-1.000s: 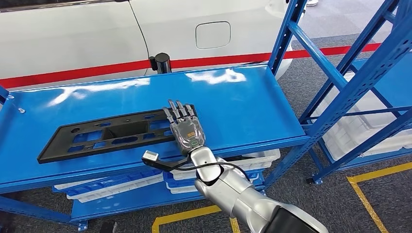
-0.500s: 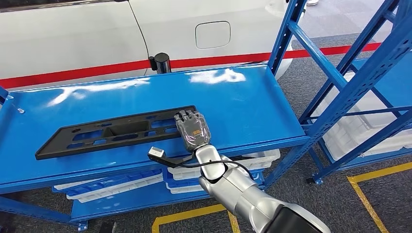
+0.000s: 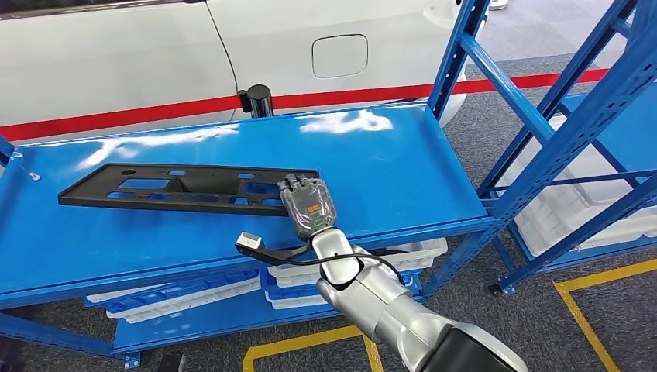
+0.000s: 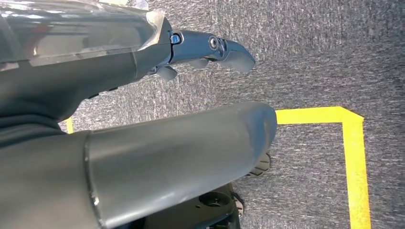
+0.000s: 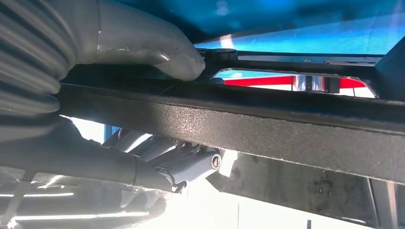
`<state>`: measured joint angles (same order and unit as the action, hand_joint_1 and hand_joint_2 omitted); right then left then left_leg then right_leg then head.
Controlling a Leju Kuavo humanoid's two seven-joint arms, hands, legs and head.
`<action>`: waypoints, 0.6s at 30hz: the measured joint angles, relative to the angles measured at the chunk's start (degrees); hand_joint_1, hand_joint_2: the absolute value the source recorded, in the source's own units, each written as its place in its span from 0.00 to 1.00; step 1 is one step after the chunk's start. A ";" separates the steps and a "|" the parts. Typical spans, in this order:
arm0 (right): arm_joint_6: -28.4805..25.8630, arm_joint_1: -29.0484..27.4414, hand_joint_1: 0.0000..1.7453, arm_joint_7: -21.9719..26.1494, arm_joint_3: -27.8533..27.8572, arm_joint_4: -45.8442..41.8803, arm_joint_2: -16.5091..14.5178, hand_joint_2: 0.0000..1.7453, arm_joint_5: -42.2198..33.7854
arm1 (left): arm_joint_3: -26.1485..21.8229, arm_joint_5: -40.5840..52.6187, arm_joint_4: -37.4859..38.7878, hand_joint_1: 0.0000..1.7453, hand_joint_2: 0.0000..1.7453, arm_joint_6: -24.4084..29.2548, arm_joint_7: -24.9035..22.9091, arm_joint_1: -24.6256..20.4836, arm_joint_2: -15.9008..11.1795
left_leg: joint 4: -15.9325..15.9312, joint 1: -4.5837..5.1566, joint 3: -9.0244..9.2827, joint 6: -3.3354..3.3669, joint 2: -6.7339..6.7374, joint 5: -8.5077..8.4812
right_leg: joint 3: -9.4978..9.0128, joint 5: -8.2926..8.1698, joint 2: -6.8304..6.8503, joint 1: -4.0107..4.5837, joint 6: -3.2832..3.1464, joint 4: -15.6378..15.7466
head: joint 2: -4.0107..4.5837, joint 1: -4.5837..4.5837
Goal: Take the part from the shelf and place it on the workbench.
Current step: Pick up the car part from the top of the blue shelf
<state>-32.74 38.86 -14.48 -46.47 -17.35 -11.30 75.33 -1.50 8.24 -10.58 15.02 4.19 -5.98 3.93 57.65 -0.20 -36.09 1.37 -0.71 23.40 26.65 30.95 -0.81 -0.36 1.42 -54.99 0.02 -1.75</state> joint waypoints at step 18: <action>3.63 -4.38 1.00 32.60 19.40 -24.48 -2.60 1.00 -35.32 | -1.93 0.14 0.02 0.00 1.00 -1.61 3.89 0.77 -0.42 | -0.01 -0.03 -0.02 -0.03 -0.11 0.01 | 0.03 0.04 0.12 0.03 -0.02 -0.04 | 0.00 0.00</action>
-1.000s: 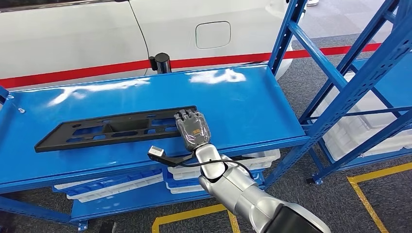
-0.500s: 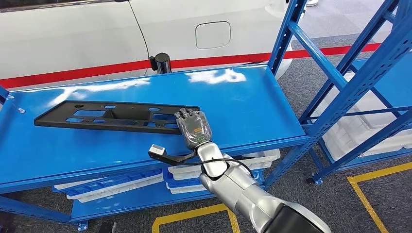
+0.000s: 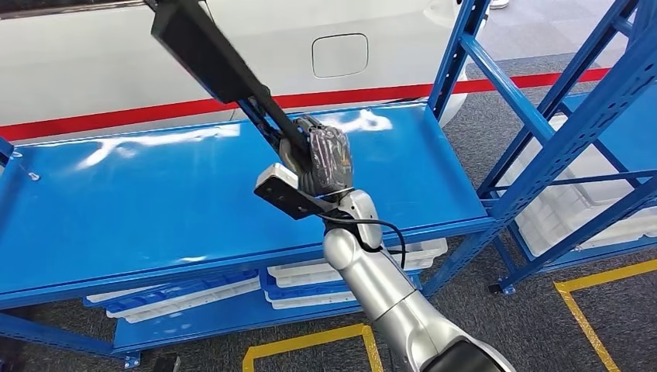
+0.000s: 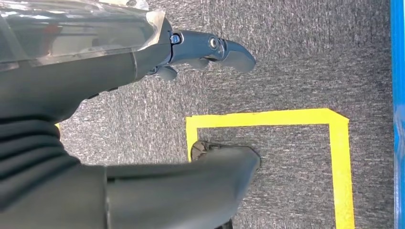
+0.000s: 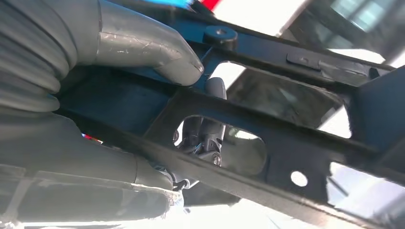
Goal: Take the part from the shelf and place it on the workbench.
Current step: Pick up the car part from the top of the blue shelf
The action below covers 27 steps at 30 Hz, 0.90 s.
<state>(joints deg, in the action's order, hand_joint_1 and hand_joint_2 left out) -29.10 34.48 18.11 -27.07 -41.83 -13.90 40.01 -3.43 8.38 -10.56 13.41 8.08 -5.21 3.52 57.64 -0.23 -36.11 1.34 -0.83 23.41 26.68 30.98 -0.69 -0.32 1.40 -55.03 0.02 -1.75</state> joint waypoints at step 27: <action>24.07 -10.12 1.00 2.52 -1.42 -38.34 6.56 1.00 -37.49 | -2.30 -0.41 0.02 0.00 1.00 1.35 -0.54 1.53 -0.33 | 0.00 0.01 -0.03 0.00 -0.02 0.01 | 0.01 0.00 0.01 0.00 0.00 0.00 | 0.00 0.00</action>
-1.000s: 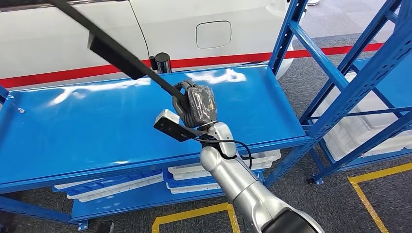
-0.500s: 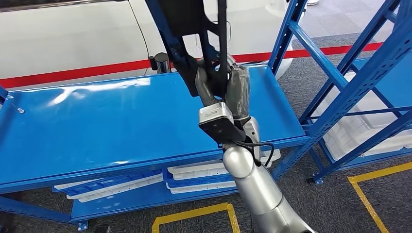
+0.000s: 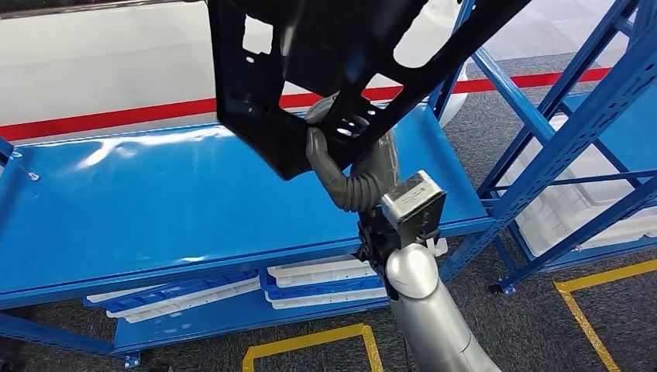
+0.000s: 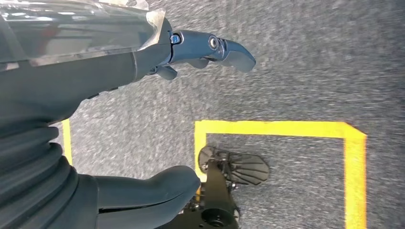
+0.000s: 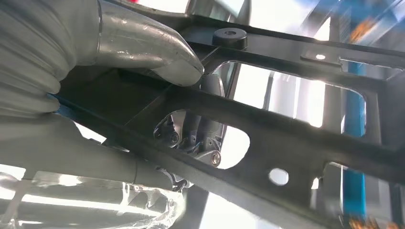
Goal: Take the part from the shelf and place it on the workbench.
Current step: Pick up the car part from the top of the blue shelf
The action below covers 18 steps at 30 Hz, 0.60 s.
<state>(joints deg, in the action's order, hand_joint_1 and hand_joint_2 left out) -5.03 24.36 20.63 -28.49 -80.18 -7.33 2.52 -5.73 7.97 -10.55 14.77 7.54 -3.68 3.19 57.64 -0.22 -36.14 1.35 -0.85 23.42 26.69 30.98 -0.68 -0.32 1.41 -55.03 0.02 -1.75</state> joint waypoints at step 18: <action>10.44 -0.53 1.00 -6.16 -3.34 1.81 2.13 1.00 -19.09 | -2.57 -1.80 0.01 0.00 1.00 -1.74 1.12 0.83 -0.17 | -0.89 0.33 0.51 1.64 0.29 -0.35 | 1.18 2.15 0.11 -0.65 0.77 -3.57 | 0.00 -0.11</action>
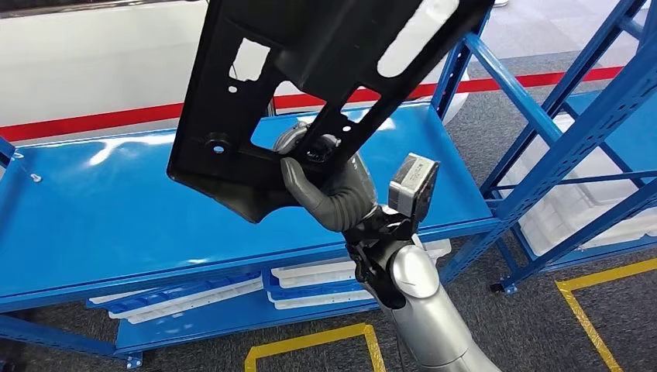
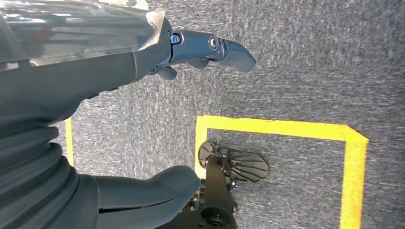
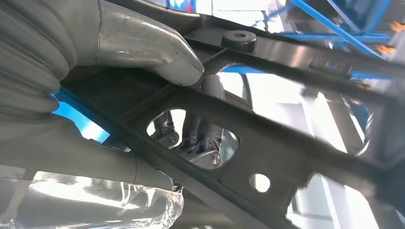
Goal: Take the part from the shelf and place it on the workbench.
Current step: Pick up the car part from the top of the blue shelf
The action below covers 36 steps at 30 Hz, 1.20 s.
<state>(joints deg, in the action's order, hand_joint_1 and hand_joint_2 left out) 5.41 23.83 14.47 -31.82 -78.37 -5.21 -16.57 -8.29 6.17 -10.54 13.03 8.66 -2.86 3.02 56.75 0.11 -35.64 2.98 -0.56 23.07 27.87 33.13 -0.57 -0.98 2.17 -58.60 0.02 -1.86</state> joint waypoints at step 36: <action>1.15 -3.03 1.00 2.10 -1.20 6.98 2.64 1.00 0.16 | -0.14 1.11 0.24 0.00 1.00 -0.06 -0.76 -0.56 -0.26 | -0.70 -0.08 1.23 -0.07 0.77 0.57 | 10.00 -0.02 0.54 0.05 0.90 -14.31 | 0.00 0.08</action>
<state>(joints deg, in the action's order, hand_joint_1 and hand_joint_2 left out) 6.56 20.80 16.57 -33.03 -71.39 -2.56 -16.40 -8.44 7.28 -10.29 12.97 7.90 -3.42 2.75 56.05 0.02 -34.41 2.91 0.20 23.64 37.87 33.12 -0.03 -0.92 3.07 -72.91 0.02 -1.78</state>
